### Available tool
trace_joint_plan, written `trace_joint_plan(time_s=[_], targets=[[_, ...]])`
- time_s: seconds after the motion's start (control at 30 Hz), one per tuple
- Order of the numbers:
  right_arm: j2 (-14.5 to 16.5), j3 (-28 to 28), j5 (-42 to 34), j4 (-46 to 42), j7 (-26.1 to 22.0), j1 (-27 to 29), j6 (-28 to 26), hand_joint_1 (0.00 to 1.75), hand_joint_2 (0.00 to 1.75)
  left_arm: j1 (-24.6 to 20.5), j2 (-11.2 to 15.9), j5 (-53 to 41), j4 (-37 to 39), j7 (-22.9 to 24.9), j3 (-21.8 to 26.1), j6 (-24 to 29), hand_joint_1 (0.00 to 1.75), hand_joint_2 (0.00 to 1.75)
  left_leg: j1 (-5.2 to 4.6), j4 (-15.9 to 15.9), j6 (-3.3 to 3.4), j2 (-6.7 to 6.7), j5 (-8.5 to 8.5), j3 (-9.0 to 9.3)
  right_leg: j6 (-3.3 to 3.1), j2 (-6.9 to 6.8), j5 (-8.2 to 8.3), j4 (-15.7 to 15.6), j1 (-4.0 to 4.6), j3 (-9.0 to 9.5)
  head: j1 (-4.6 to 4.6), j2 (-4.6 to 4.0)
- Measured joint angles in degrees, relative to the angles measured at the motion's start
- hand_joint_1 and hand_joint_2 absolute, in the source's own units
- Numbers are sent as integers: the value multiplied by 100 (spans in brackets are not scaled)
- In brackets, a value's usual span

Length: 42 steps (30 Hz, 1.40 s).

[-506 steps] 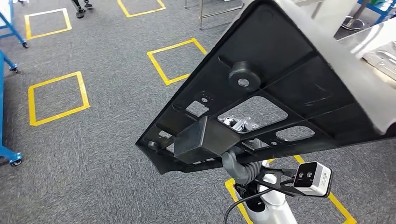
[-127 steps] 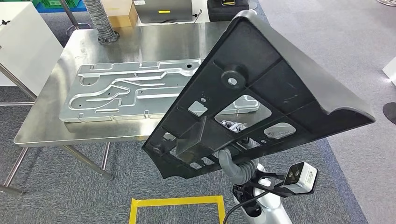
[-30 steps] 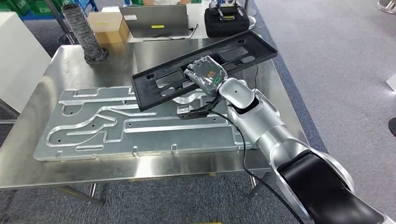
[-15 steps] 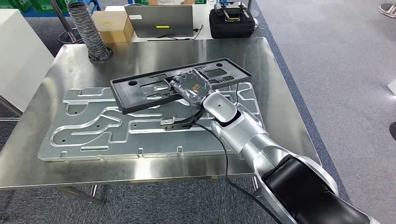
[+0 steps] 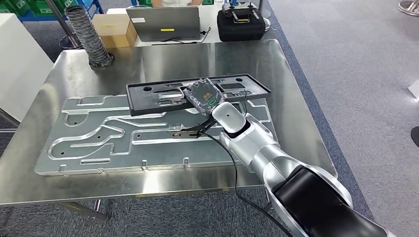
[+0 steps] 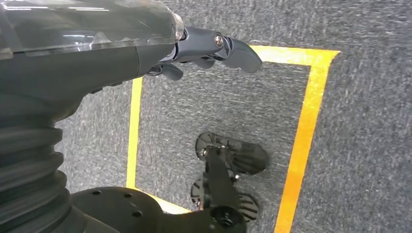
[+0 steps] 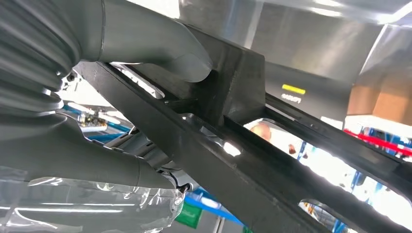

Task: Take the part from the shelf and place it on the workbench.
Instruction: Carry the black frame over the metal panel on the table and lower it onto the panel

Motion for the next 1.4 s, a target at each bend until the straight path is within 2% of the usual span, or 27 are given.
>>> trace_joint_plan(time_s=[0.1, 0.17, 0.2, 0.27, 0.3, 0.33, 0.37, 0.43, 0.5, 0.6, 0.67, 0.7, 0.77, 0.8, 0.83, 0.87, 0.97, 1.0, 1.03, 1.1, 1.17, 1.2, 1.27, 1.3, 1.33, 1.37, 1.4], targets=[[10, 0, 12, 58, -61, 21, 84, 136, 175, -9, -6, -12, 0, 18, 2, 9, 0, 175, -16, -41, 118, -10, 1, 6, 101, 3, -12, 2, -7, -8, 0, 0], [17, 0, 28, 93, -67, 23, 150, 136, 175, -17, -15, -13, 0, 23, 3, 14, 0, 175, -1, -74, 199, -7, 24, 19, 156, -4, -181, 237, -19, -104, 0, 0], [20, 1, 43, 111, -62, 23, 195, 136, 175, -20, -19, -14, 0, 22, 4, 14, 0, 175, 0, -85, 228, -4, 29, 24, 173, -7, -348, 540, -27, -239, 0, 0], [27, 2, 79, 166, -27, 39, 310, 136, 175, -22, -20, -28, 0, 19, 6, 2, 0, 175, -17, -83, 258, -3, 24, 21, 191, -13, -692, 1370, -29, -641, -1, 0], [28, 2, 92, 199, 5, 56, 375, 136, 175, -21, -21, -38, 0, 17, 7, -8, 0, 175, -27, -81, 265, -5, 20, 22, 192, -13, -764, 1659, -29, -792, -1, 0], [30, 2, 101, 232, 40, 72, 434, 136, 175, -20, -25, -50, 0, 16, 7, -16, 0, 175, -37, -76, 270, -9, 17, 25, 183, -13, -723, 1732, -28, -844, -1, 0], [30, 2, 104, 257, 73, 80, 484, 136, 175, -20, -30, -58, 0, 16, 7, -21, 0, 175, -47, -70, 271, -14, 12, 29, 162, -13, -571, 1551, -23, -773, -1, 0], [31, 2, 107, 296, 121, 78, 558, 136, 175, -24, -50, -69, 0, 16, 7, -23, 0, 175, -64, -49, 257, -21, -7, 34, 87, -15, -168, 740, 1, -398, -1, 0], [39, 2, 109, 326, 150, 66, 635, 136, 175, -32, -72, -82, 0, 14, 8, -21, 0, 175, -82, -21, 219, -20, -29, 18, 29, -24, 31, 146, 36, -132, -1, 0], [48, 2, 109, 380, 180, 60, 748, 136, 175, -30, -85, -92, 0, 9, 9, -16, 0, 175, -81, -24, 137, -14, -42, 2, -29, -22, 49, 19, 46, -95, 0, 0], [57, 2, 111, 409, 200, 48, 804, 136, 175, -27, -96, -92, 0, -1, 8, -19, 0, 175, -75, 124, 69, -9, -157, -51, -83, -29, 75, -43, 14, -56, -1, 0], [65, 2, 115, 420, 212, 42, 826, 136, 175, -28, -99, -92, 0, -8, 9, -20, 0, 175, -65, 364, 33, -6, -297, -155, -103, -35, 83, -68, -1, -37, -1, 0], [77, 2, 126, 447, 238, 40, 857, 136, 175, -25, -102, -96, 0, -27, 10, -29, 0, 175, -42, 1128, -33, -3, -647, -513, -120, -39, 81, -72, 0, -26, -1, 0], [77, 2, 134, 465, 249, 49, 861, 136, 175, -19, -101, -102, 0, -39, 11, -35, 0, 175, -31, 1458, -55, -2, -751, -684, -121, -39, 78, -71, 1, -25, -1, 0], [77, 2, 145, 483, 258, 62, 862, 136, 175, -12, -100, -110, 0, -55, 11, -46, 0, 175, -24, 1604, -69, -1, -749, -771, -119, -38, 75, -69, 0, -23, -1, 0], [76, 2, 156, 498, 267, 72, 862, 136, 175, -7, -100, -120, 0, -74, 11, -60, 0, 175, -17, 1517, -75, 0, -634, -744, -114, -35, 70, -66, -1, -17, -1, 0], [75, 2, 189, 519, 285, 79, 858, 136, 175, -14, -101, -145, 0, -146, 11, -119, 0, 175, -12, 359, -39, 5, -76, -200, -65, -21, 42, -48, 6, 7, -1, 0], [75, 3, 196, 522, 290, 78, 857, 102, 131, -21, -101, -150, 0, -166, 11, -142, 0, 175, -21, 78, -3, 4, 9, -64, -37, -17, 37, -42, 15, 5, -1, 0], [75, 3, 203, 529, 291, 80, 856, 68, 87, -23, -102, -151, 0, -187, 11, -166, 0, 175, -35, -52, 36, 1, 24, -2, -8, -13, 35, -37, 23, -1, -1, 0], [75, 4, 213, 544, 291, 85, 858, 0, 0, -22, -102, -149, 0, -231, 11, -211, 0, 175, -47, -64, 116, -5, 23, 1, 55, -9, 37, -38, 27, -9, -1, 0], [75, 4, 223, 550, 290, 81, 856, 0, 0, -23, -104, -139, 0, -270, 13, -229, 0, 175, -31, -95, 190, -1, 46, 15, 115, -12, -68, 94, 18, -58, 0, 0], [75, 4, 227, 551, 290, 77, 856, 0, 0, -28, -105, -134, 0, -280, 14, -227, 0, 175, -21, -112, 226, 3, 57, 23, 138, -13, -211, 321, 14, -156, 1, 0], [74, 4, 241, 562, 289, 85, 858, 0, 0, -34, -105, -142, 0, -284, 15, -222, 0, 175, -28, -115, 270, 8, 56, 23, 166, -16, -601, 1103, -3, -515, 0, 0], [72, 4, 249, 570, 287, 96, 859, 0, 0, -32, -106, -150, 0, -282, 15, -223, 0, 175, -33, -112, 277, 8, 54, 22, 175, -16, -740, 1478, -8, -696, 0, 0], [69, 4, 257, 579, 283, 106, 859, 0, 0, -29, -107, -157, 0, -280, 15, -225, 0, 175, -37, -106, 281, 7, 52, 21, 178, -17, -777, 1688, -10, -803, -1, 0], [68, 4, 261, 585, 279, 110, 858, 0, 0, -26, -109, -160, 0, -279, 15, -227, 0, 131, -39, -99, 279, 4, 49, 22, 173, -17, -696, 1660, -10, -794, -1, 0], [67, 4, 264, 587, 273, 109, 856, 0, 0, -27, -113, -160, 0, -280, 15, -228, 0, 87, -40, -90, 273, 0, 43, 26, 159, -17, -519, 1390, -10, -667, -1, 0]])
